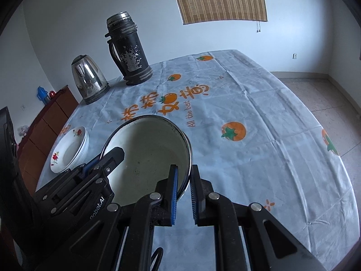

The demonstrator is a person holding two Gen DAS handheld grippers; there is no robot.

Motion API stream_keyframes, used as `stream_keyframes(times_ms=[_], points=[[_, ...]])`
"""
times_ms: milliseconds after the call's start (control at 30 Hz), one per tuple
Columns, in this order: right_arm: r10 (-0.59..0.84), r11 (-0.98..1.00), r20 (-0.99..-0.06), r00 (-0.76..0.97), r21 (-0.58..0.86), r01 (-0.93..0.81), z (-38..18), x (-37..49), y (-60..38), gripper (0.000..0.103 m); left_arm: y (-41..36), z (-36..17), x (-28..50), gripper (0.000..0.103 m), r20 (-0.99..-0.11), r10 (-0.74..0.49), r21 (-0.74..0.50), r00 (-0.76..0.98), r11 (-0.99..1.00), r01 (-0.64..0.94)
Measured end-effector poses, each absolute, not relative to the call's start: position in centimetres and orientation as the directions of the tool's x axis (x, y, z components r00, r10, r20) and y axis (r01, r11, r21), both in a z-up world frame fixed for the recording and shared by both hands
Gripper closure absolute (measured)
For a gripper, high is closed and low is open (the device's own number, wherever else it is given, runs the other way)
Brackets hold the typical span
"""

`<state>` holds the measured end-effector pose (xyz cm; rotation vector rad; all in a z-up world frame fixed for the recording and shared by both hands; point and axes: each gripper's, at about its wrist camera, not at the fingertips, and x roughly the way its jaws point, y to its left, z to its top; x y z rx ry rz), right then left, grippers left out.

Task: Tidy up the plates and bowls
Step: 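Lower the white enamel bowl into the pink basin with both tools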

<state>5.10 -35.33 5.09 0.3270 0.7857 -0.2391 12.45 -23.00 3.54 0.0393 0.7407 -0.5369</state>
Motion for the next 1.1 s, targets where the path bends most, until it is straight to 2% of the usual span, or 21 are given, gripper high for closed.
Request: stream_keyframes(times_ms=[767, 1100], points=[[-0.087, 0.913, -0.713, 0.696, 0.222, 0.342, 5.4, 6.9, -37.1, 0.091, -24.7, 4.5, 14.5, 0.098, -0.645, -0.449, -0.146, 0.618, 0.867, 0.477], [-0.085, 0.922, -0.733, 0.675, 0.2, 0.332, 4.3, 8.2, -37.1, 0.091, -24.6, 3.1, 15.6, 0.098, -0.67, -0.435, -0.152, 0.601, 0.874, 0.462]])
